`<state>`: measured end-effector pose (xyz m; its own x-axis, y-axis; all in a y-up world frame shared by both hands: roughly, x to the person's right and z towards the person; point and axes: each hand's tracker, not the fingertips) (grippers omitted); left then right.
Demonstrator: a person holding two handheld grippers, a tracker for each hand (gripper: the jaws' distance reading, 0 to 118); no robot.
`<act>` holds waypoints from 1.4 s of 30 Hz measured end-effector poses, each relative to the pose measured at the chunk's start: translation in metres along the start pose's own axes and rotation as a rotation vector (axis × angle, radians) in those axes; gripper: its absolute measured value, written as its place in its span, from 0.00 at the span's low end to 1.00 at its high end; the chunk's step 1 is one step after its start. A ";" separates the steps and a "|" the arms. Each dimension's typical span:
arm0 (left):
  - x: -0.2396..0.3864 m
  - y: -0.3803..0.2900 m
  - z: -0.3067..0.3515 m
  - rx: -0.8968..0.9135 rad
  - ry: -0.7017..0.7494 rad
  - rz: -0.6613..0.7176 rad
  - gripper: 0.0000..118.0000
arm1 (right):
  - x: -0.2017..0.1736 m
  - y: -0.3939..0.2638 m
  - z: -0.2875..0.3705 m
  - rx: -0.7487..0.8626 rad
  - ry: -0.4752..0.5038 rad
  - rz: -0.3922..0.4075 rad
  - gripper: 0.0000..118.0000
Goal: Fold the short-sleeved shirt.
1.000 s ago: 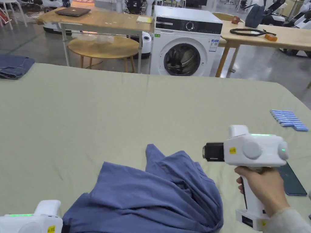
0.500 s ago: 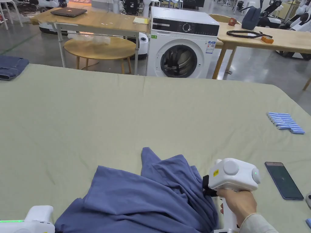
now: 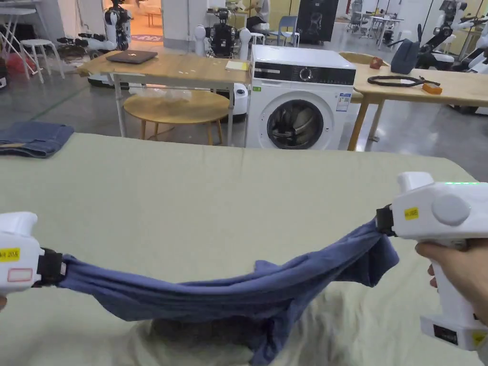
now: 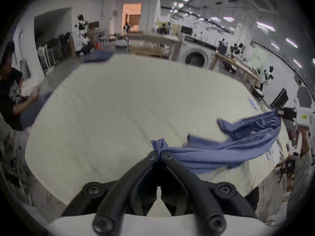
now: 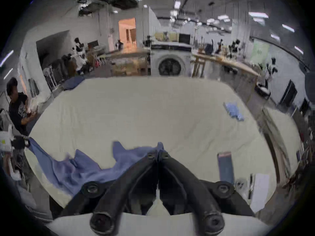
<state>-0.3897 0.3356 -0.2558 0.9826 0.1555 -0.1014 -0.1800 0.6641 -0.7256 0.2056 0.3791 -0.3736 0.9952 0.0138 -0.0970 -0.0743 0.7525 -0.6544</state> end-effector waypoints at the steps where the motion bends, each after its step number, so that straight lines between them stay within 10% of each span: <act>1: -0.003 0.015 0.007 0.026 -0.001 0.005 0.00 | 0.002 0.012 -0.001 0.017 0.000 0.002 0.00; 19: 0.040 0.270 0.078 0.247 0.063 -0.015 0.00 | -0.032 0.228 0.067 0.297 -0.188 0.144 0.00; 29: 0.045 0.354 0.023 0.294 0.085 0.015 0.00 | -0.028 0.311 0.021 0.308 -0.175 0.035 0.00; 42: 0.024 0.289 -0.106 0.287 0.118 0.023 0.00 | -0.040 0.208 -0.101 0.349 -0.194 0.024 0.00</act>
<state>-0.4134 0.4538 -0.5398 0.9736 0.0986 -0.2060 -0.1917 0.8433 -0.5021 0.1439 0.4688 -0.5815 0.9896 0.1328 0.0560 -0.1045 0.9285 -0.3564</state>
